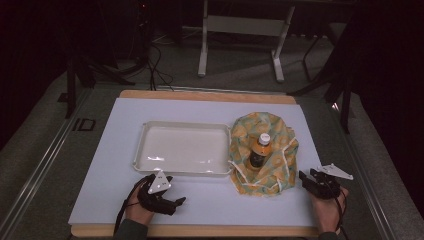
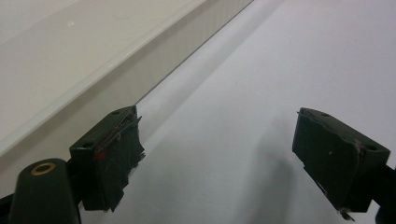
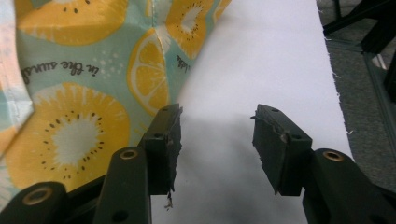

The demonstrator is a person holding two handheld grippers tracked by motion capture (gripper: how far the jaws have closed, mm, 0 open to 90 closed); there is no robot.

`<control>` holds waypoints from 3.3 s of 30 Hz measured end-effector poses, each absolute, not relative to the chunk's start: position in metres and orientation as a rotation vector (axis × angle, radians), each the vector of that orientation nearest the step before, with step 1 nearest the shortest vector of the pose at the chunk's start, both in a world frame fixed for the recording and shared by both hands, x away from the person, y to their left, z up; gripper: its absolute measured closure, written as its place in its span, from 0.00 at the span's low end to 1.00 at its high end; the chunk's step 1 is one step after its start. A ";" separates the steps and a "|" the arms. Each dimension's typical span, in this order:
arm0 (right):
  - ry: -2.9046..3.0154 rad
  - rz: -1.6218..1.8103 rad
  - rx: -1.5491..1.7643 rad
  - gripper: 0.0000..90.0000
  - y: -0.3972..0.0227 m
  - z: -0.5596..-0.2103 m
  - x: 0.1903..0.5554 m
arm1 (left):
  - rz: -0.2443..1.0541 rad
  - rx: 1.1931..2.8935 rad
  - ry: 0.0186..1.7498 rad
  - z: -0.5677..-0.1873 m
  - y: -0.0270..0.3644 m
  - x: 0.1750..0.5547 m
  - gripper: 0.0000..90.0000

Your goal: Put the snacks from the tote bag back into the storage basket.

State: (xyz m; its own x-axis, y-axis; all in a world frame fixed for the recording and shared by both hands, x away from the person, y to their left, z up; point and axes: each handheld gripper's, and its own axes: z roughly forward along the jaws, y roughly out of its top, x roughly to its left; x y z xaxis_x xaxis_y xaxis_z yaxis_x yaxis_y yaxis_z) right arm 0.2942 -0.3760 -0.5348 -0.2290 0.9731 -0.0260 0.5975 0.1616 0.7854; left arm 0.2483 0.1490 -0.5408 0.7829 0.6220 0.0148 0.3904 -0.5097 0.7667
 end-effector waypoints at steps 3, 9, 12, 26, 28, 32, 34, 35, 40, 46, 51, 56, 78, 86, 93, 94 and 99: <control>1.907 0.904 1.479 0.58 -0.376 -0.535 0.294 | 0.362 2.154 0.757 -0.541 0.151 0.249 0.17; 1.919 0.906 1.445 0.58 -0.375 -0.534 0.293 | 0.325 2.125 0.774 -0.540 0.156 0.251 0.18; 1.930 0.923 1.452 0.59 -0.376 -0.534 0.293 | 0.319 2.125 0.768 -0.541 0.156 0.251 0.18; 1.953 0.895 1.428 0.64 -0.372 -0.532 0.291 | 0.320 2.166 0.748 -0.542 0.152 0.251 0.20; 1.953 0.911 1.435 0.64 -0.372 -0.531 0.290 | 0.316 2.166 0.749 -0.541 0.152 0.252 0.20; 1.962 0.915 1.428 0.63 -0.371 -0.527 0.288 | 0.313 2.164 0.749 -0.542 0.153 0.252 0.20; 1.963 0.915 1.420 0.63 -0.371 -0.525 0.288 | 0.314 2.165 0.748 -0.542 0.153 0.252 0.20; 1.965 0.918 1.417 0.63 -0.371 -0.524 0.288 | 0.314 2.167 0.748 -0.542 0.153 0.252 0.20; 2.006 0.899 1.386 0.65 -0.368 -0.519 0.288 | 0.323 2.173 0.745 -0.542 0.152 0.251 0.20; 2.056 0.875 1.362 0.66 -0.368 -0.517 0.288 | 0.315 2.175 0.749 -0.542 0.152 0.252 0.20; 2.074 0.865 1.362 0.67 -0.372 -0.516 0.287 | 0.317 2.176 0.748 -0.542 0.152 0.252 0.20; 2.094 0.863 1.345 0.67 -0.371 -0.512 0.286 | 0.322 2.177 0.748 -0.542 0.151 0.252 0.20; 2.236 0.801 1.170 0.67 -0.356 -0.483 0.296 | 0.324 2.188 0.741 -0.542 0.151 0.252 0.20; 2.301 0.760 1.079 0.67 -0.350 -0.470 0.300 | 0.324 2.186 0.742 -0.542 0.150 0.252 0.20; 2.343 0.728 1.027 0.68 -0.346 -0.462 0.304 | 0.323 2.186 0.741 -0.542 0.150 0.251 0.20; 2.348 0.725 1.018 0.68 -0.345 -0.461 0.305 | 0.323 2.187 0.742 -0.542 0.150 0.251 0.20; 2.373 0.705 0.993 0.68 -0.344 -0.456 0.307 | 0.325 2.188 0.741 -0.542 0.150 0.251 0.20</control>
